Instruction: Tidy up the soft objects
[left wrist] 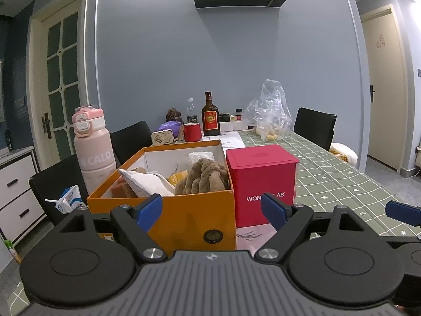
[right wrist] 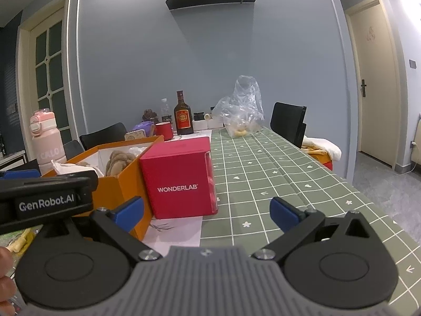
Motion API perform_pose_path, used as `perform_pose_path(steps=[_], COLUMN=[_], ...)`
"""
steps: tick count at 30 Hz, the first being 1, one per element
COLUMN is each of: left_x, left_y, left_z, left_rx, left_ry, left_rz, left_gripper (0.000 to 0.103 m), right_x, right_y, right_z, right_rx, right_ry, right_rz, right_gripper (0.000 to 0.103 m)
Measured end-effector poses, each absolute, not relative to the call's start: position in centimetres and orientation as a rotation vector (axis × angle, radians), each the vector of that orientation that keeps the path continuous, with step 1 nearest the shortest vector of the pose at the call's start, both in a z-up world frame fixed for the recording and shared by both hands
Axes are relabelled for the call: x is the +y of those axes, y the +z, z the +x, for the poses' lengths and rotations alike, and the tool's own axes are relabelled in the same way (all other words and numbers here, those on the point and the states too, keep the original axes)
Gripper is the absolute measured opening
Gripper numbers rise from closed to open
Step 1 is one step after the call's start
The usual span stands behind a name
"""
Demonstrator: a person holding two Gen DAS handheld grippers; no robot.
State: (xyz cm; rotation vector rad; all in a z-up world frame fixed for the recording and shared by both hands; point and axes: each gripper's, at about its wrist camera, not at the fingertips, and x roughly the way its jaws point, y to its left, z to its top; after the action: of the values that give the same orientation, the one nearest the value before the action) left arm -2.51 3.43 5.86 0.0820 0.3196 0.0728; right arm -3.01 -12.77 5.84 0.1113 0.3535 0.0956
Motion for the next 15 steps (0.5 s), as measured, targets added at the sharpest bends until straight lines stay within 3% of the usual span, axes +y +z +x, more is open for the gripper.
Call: perform_pose_path(steps=[15], left_x=[3.57], left_y=[5.67], left_z=[-2.56], left_rx=[0.329], left_ry=[0.064], left_rz=[0.068], left_gripper=[0.099], right_x=[-12.66], right_y=[5.68], right_z=[-2.67], right_rx=[0.360], right_ry=[0.105], right_rz=[0.107], right_gripper=[0.100])
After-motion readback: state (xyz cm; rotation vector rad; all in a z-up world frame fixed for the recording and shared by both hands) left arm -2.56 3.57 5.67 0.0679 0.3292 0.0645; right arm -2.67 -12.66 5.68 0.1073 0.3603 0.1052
